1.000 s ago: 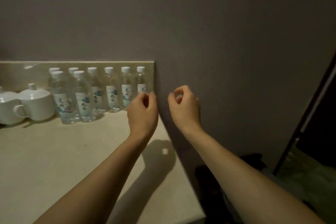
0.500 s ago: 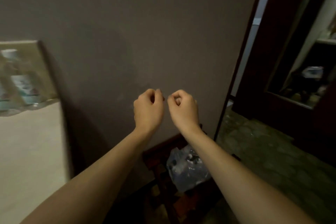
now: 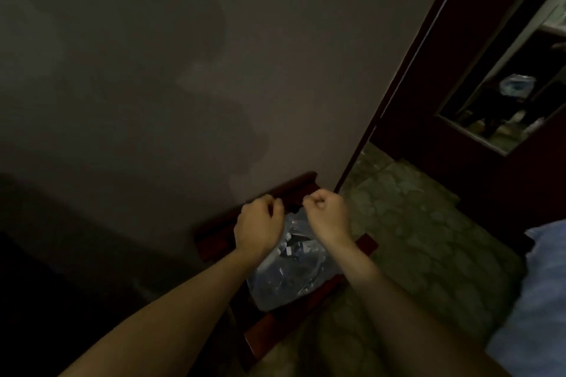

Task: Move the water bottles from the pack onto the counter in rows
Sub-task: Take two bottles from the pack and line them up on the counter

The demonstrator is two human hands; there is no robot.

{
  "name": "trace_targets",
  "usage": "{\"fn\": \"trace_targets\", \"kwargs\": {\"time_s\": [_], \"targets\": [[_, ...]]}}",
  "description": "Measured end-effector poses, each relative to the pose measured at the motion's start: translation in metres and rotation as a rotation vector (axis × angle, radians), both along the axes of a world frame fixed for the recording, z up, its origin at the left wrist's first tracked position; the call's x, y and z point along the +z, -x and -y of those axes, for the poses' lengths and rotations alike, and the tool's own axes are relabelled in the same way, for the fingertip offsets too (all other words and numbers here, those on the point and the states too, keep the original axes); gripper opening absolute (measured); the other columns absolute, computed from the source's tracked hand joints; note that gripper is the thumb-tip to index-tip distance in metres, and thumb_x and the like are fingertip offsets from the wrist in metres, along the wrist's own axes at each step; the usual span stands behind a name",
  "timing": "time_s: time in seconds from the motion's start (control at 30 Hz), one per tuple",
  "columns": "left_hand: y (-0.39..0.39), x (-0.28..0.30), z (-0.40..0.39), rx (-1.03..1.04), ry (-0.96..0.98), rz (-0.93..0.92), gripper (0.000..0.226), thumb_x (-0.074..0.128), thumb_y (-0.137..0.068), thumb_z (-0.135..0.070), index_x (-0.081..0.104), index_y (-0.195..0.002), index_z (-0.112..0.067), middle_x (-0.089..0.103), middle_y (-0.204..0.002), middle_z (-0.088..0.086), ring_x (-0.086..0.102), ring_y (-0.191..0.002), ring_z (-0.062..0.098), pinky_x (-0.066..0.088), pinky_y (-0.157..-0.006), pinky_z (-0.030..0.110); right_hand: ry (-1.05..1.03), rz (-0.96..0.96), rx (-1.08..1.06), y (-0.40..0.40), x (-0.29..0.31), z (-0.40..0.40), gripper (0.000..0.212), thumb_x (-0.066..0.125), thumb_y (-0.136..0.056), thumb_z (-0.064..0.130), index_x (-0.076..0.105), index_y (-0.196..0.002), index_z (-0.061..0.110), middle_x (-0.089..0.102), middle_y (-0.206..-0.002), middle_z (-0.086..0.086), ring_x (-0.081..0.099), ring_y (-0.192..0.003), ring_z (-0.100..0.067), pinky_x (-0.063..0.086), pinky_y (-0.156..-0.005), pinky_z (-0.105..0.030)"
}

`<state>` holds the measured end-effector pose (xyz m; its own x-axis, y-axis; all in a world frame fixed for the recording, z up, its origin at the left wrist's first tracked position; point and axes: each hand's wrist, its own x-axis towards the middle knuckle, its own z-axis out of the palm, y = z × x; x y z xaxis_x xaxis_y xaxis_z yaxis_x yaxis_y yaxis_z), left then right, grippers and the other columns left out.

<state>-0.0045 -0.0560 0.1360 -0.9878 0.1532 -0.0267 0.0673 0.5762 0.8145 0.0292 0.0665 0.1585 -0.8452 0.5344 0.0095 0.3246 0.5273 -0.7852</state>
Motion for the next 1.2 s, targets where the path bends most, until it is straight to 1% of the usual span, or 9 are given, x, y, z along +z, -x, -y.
{"fn": "trace_targets", "kwargs": {"time_s": [0.17, 0.33, 0.47, 0.67, 0.8, 0.87, 0.97, 1.1, 1.2], "targets": [[0.009, -0.052, -0.015, -0.029, 0.030, 0.179, 0.036, 0.048, -0.098, -0.031, 0.053, -0.063, -0.023, 0.059, -0.061, 0.000, 0.055, -0.053, 0.011, 0.040, -0.049, 0.026, 0.032, 0.190, 0.058, 0.017, -0.053, -0.032, 0.026, 0.051, -0.093, 0.011, 0.056, -0.073, -0.005, 0.050, -0.063, -0.011, 0.048, -0.059, -0.018, 0.034, -0.053, -0.030], [0.024, -0.096, -0.033, -0.051, -0.004, 0.398, 0.026, 0.048, -0.099, -0.016, 0.067, -0.087, -0.001, 0.071, -0.083, 0.019, 0.065, -0.069, 0.025, 0.054, -0.062, 0.037, 0.032, 0.408, 0.160, 0.039, -0.113, -0.063, 0.039, 0.053, -0.095, 0.016, 0.043, -0.057, 0.018, 0.045, -0.055, 0.002, 0.043, -0.052, -0.008, 0.032, -0.047, -0.016], [0.036, -0.132, -0.060, -0.073, 0.068, 0.488, 0.025, 0.045, -0.099, -0.011, 0.067, -0.089, 0.000, 0.063, -0.075, 0.012, 0.056, -0.066, 0.016, 0.046, -0.062, 0.029, 0.072, 0.637, 0.316, 0.055, -0.164, -0.091, 0.020, 0.053, -0.093, 0.026, 0.061, -0.076, 0.019, 0.064, -0.074, -0.003, 0.063, -0.073, -0.018, 0.050, -0.067, -0.032], [0.049, -0.176, -0.114, -0.098, 0.132, 0.663, 0.028, 0.042, -0.102, -0.011, 0.067, -0.113, -0.004, 0.069, -0.106, 0.010, 0.062, -0.095, 0.019, 0.047, -0.085, 0.020, 0.113, 0.795, 0.459, 0.088, -0.229, -0.133, 0.034, 0.053, -0.093, 0.020, 0.042, -0.064, 0.030, 0.045, -0.065, 0.008, 0.045, -0.061, -0.006, 0.033, -0.053, -0.018], [0.061, -0.209, -0.137, -0.073, 0.142, 0.752, 0.028, 0.043, -0.102, -0.013, 0.064, -0.119, -0.005, 0.068, -0.119, 0.013, 0.061, -0.102, 0.018, 0.042, -0.082, 0.016, 0.111, 0.885, 0.605, 0.111, -0.269, -0.142, 0.017, 0.047, -0.098, 0.017, 0.063, -0.104, 0.015, 0.064, -0.103, -0.008, 0.060, -0.098, -0.025, 0.048, -0.084, -0.031], [0.067, -0.225, -0.146, -0.061, 0.155, 0.802, 0.031, 0.042, -0.102, -0.012, 0.060, -0.127, -0.005, 0.064, -0.128, 0.015, 0.060, -0.112, 0.022, 0.039, -0.090, 0.018, 0.064, 0.921, 0.687, 0.120, -0.286, -0.141, 0.034, 0.044, -0.099, 0.017, 0.052, -0.129, 0.004, 0.055, -0.129, -0.016, 0.054, -0.118, -0.030, 0.043, -0.099, -0.034], [0.079, -0.249, -0.156, -0.060, 0.155, 0.857, 0.041, 0.046, -0.100, -0.010, 0.049, -0.141, -0.008, 0.054, -0.142, 0.015, 0.051, -0.131, 0.029, 0.037, -0.109, 0.029, -0.087, 0.969, 0.805, 0.131, -0.313, -0.140, 0.034, 0.049, -0.097, 0.015, 0.049, -0.128, 0.001, 0.047, -0.136, -0.021, 0.050, -0.123, -0.032, 0.040, -0.102, -0.031], [0.090, -0.280, -0.157, -0.059, 0.225, 0.856, 0.049, 0.051, -0.097, -0.009, 0.042, -0.146, -0.004, 0.043, -0.151, 0.018, 0.041, -0.139, 0.033, 0.033, -0.115, 0.042, -0.268, 0.975, 0.909, 0.134, -0.347, -0.151, 0.067, 0.058, -0.092, 0.015, 0.022, -0.149, 0.016, 0.030, -0.152, -0.014, 0.036, -0.136, -0.034, 0.034, -0.111, -0.044], [0.102, -0.294, -0.154, -0.112, 0.239, 0.821, 0.061, 0.054, -0.099, -0.014, 0.026, -0.153, -0.010, 0.038, -0.154, 0.016, 0.039, -0.141, 0.031, 0.030, -0.117, 0.040, -0.391, 0.863, 0.924, 0.143, -0.363, -0.151, 0.054, 0.058, -0.091, 0.012, 0.036, -0.140, 0.011, 0.043, -0.142, -0.013, 0.049, -0.124, -0.031, 0.044, -0.099, -0.041]]}}
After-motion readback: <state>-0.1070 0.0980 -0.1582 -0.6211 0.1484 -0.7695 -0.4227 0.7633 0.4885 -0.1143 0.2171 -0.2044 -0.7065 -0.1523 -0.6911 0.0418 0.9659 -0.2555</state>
